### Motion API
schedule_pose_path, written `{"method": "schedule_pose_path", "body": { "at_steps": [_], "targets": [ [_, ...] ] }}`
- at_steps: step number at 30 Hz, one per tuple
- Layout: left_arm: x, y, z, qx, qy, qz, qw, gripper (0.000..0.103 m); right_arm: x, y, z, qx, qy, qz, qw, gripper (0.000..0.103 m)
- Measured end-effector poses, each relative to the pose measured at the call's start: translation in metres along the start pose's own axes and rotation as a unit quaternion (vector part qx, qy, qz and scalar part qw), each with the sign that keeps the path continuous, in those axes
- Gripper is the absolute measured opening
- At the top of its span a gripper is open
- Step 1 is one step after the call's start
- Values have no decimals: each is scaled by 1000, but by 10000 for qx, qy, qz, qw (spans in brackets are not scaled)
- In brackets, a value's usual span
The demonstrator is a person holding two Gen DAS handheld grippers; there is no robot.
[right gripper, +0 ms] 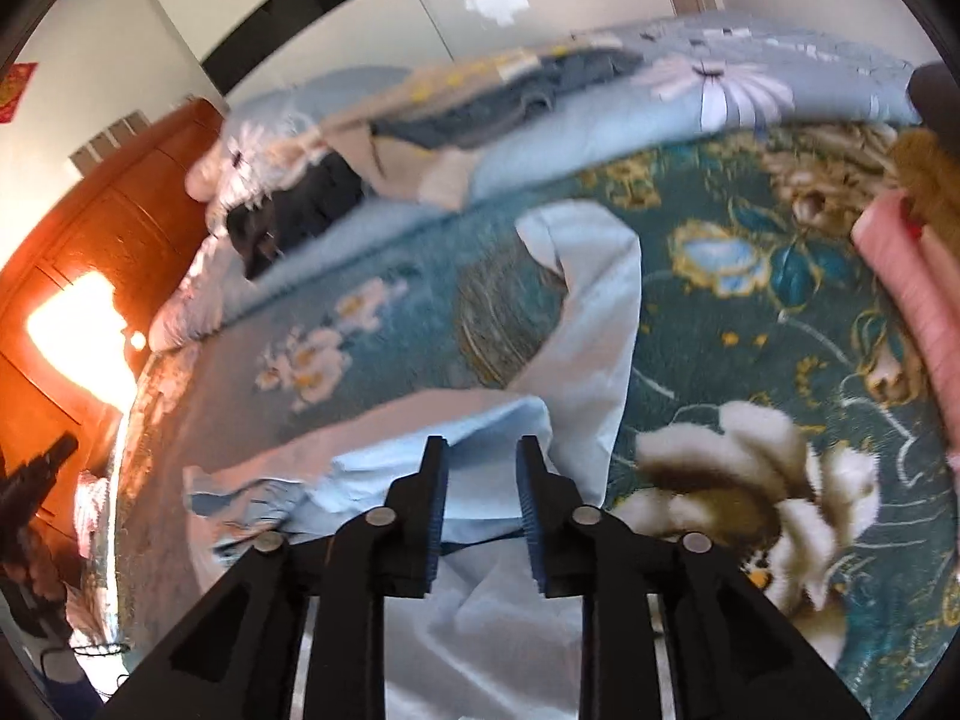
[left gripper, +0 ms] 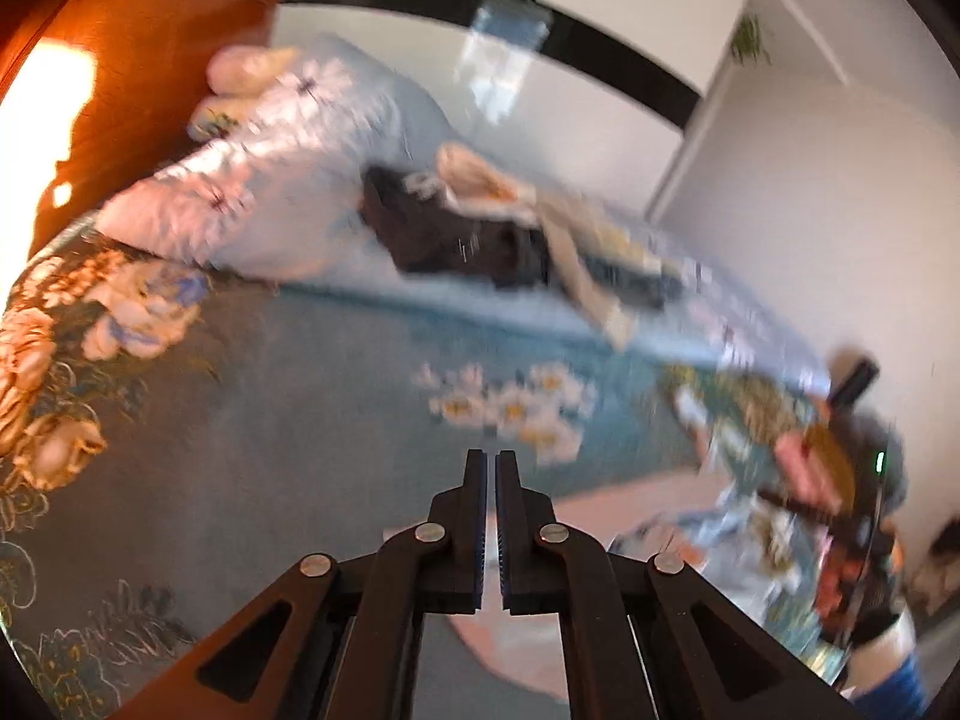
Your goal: Fold clothes
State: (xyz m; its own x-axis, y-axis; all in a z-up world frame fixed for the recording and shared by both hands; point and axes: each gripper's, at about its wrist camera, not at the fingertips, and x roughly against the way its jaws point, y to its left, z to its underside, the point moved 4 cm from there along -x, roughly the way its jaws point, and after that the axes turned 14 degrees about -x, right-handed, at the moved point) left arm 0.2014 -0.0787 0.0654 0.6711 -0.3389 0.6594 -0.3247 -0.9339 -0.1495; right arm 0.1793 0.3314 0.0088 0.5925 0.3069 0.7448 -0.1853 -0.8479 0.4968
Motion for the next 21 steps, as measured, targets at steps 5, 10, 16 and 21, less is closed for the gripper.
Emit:
{"method": "schedule_pose_path", "body": {
  "at_steps": [5, 10, 16, 21],
  "targets": [
    [-46, -5, 28, -367, 514, 34, 9980, 39, -20, -16, -6, -111, 137, 233, 9996, 36],
    [-70, -23, 46, -1554, 648, -269, 9854, 60, -36, -22, -8, 8, 339, 248, 9991, 37],
    [-107, -10, 52, -2135, 1106, -35, 9707, 64, -46, -17, -6, 367, 515, 196, 9978, 37],
    [-124, 1, 49, -2117, 1192, 124, 9700, 64, -54, -18, -14, 239, 525, 44, 9983, 37]
  ]
}}
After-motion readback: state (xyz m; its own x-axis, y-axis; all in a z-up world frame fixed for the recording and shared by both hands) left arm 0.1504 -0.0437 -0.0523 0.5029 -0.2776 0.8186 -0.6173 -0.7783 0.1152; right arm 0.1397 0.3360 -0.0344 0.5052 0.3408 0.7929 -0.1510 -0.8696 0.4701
